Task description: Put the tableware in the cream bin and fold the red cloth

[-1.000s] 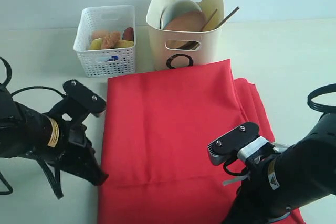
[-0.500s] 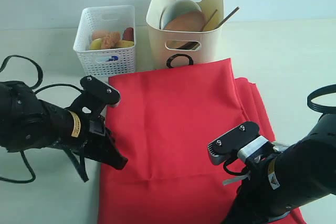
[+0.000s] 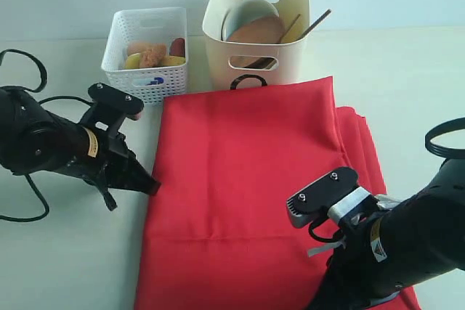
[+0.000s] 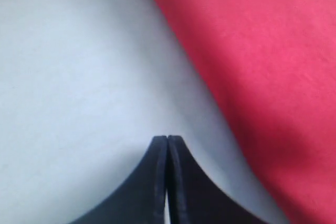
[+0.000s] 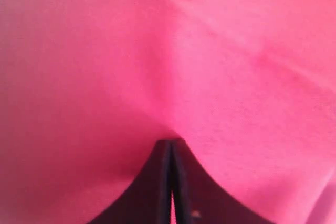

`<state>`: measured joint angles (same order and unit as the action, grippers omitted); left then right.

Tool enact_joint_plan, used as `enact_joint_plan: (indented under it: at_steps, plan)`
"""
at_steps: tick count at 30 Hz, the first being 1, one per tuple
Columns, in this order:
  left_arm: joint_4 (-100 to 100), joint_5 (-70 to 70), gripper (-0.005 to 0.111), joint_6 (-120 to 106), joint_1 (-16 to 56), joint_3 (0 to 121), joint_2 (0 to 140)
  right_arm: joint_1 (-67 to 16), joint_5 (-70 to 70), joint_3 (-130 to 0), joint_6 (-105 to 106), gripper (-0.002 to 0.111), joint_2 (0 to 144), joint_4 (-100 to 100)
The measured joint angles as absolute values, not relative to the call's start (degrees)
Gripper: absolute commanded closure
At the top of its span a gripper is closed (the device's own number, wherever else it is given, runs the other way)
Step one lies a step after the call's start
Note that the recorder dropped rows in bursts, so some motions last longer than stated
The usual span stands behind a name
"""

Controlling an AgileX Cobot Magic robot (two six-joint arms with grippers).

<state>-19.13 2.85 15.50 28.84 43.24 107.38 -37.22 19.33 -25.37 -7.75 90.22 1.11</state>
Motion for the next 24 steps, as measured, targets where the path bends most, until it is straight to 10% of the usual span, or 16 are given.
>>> enact_joint_plan:
  at_steps: [24]
  plan:
    - [-16.0,3.6,0.107,20.1,31.8,24.8,63.1,-43.1,24.5,-39.3,8.2,0.108,88.9,12.3]
